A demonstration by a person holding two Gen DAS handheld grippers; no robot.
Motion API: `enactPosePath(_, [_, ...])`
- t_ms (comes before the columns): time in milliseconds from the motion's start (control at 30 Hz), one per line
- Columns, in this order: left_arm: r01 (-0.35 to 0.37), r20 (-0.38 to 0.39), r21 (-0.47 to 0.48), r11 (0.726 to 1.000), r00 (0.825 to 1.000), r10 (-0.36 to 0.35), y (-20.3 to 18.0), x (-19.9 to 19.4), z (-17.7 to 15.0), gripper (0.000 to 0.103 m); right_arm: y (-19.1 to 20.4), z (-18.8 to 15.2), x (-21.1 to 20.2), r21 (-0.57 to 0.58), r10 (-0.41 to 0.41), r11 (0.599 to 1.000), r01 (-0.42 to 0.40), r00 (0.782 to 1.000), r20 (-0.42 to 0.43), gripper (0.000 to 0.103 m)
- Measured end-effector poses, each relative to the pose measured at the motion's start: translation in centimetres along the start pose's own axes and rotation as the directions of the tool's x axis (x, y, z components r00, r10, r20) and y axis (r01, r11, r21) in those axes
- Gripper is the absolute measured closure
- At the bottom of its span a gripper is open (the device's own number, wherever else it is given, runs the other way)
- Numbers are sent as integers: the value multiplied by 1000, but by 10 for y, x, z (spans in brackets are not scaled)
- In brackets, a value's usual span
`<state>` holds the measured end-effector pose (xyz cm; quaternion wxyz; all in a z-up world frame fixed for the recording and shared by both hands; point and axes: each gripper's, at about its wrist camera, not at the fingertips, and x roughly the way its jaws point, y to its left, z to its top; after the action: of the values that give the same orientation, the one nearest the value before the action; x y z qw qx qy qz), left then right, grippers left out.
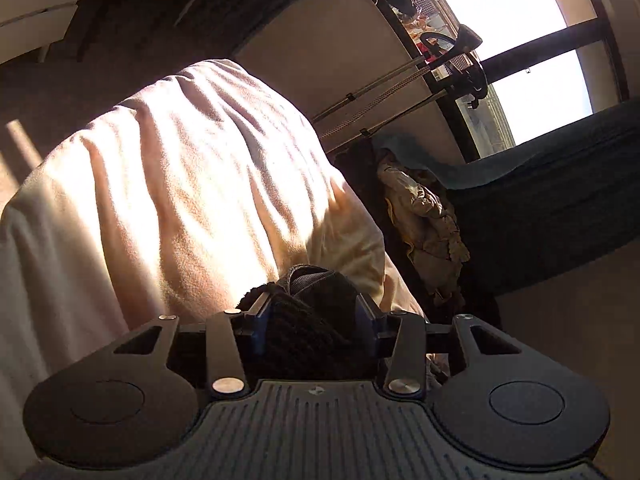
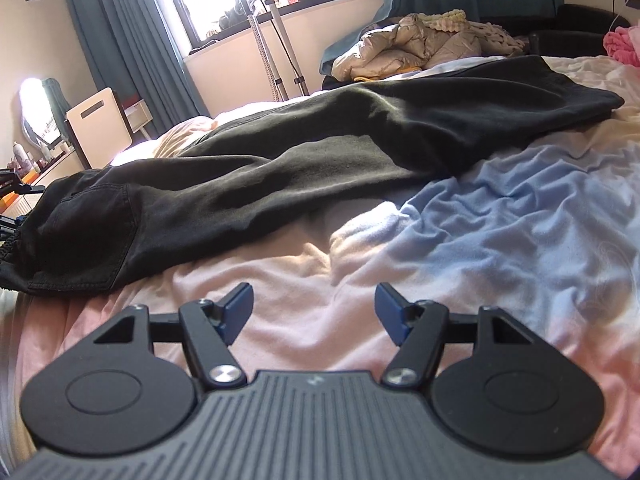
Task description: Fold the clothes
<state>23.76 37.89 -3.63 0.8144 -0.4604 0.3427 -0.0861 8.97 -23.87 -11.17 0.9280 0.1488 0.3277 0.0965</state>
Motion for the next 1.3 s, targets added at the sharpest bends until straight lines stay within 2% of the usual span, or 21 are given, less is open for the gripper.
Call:
enactPosePath(33, [27, -21, -10, 1000, 999, -28, 2, 5, 2, 56, -1, 1, 3, 10, 0, 1000, 0, 1000, -6, 35])
enactPosePath(133, [-75, -96, -30, 997, 993, 72, 5, 39, 1, 56, -2, 1, 12, 14, -13, 1000, 13, 1000, -24, 35])
enactPosePath(233, [-141, -58, -49, 989, 989, 138, 0, 58, 2, 56, -1, 0, 16, 3, -25, 1000, 25, 999, -34, 35])
enactPosePath(267, [-157, -32, -64, 986, 987, 155, -3, 60, 2, 62, 0, 0, 16, -6, -30, 1000, 30, 999, -32, 35])
enactPosePath(300, [-172, -6, -76, 982, 985, 172, -5, 62, 2, 78, 1, 0, 16, -17, -37, 999, 36, 999, -27, 35])
enactPosePath(333, [-185, 17, -70, 980, 982, 186, -10, 61, 1, 86, 2, 0, 15, -29, -43, 999, 43, 999, -23, 35])
enactPosePath(400, [-199, 75, 4, 980, 977, 198, -28, 52, -7, 88, 3, 0, 13, -45, -59, 997, 59, 998, 3, 35])
enactPosePath(500, [-179, 150, 117, 977, 975, 161, -54, 26, -24, 91, 3, -2, 7, -38, -107, 993, 109, 993, 50, 35])
enactPosePath(567, [-140, 202, 172, 975, 974, 104, -71, -1, -39, 91, -1, -4, 4, -7, -107, 994, 107, 993, 47, 35])
enactPosePath(633, [-84, 254, 239, 967, 967, 21, -86, -31, -56, 91, -5, -5, -4, 17, -96, 995, 95, 994, 54, 35])
enactPosePath(667, [-40, 285, 300, 953, 957, -49, -96, -52, -72, 91, -6, -6, -8, 19, -97, 995, 96, 993, 63, 35])
enactPosePath(767, [85, 268, 388, 918, 942, -200, -112, -94, -110, 92, -7, -8, -19, 16, -99, 995, 98, 991, 86, 35])
enactPosePath(833, [95, 235, 452, 887, 946, -221, -121, -116, -143, 92, -5, -11, -26, 12, -88, 996, 87, 992, 93, 35])
enactPosePath(900, [83, 181, 497, 864, 964, -197, -122, -130, -179, 92, -3, -14, -35, 2, -73, 997, 73, 992, 102, 35])
enactPosePath(1000, [68, 98, 523, 849, 985, -139, -110, -133, -222, 92, 0, -18, -46, -8, -39, 999, 40, 993, 112, 35])
enactPosePath(1033, [61, 75, 522, 851, 990, -117, -105, -132, -233, 92, 1, -20, -50, -12, -29, 999, 30, 993, 114, 35])
enactPosePath(1167, [-6, 37, 432, 902, 999, -11, -83, -118, -262, 92, 3, -24, -62, -24, -1, 1000, 4, 993, 120, 35])
enactPosePath(1300, [-81, 52, 271, 959, 996, 69, -72, -99, -267, 91, -1, -24, -68, -4, 14, 1000, -13, 992, 122, 35])
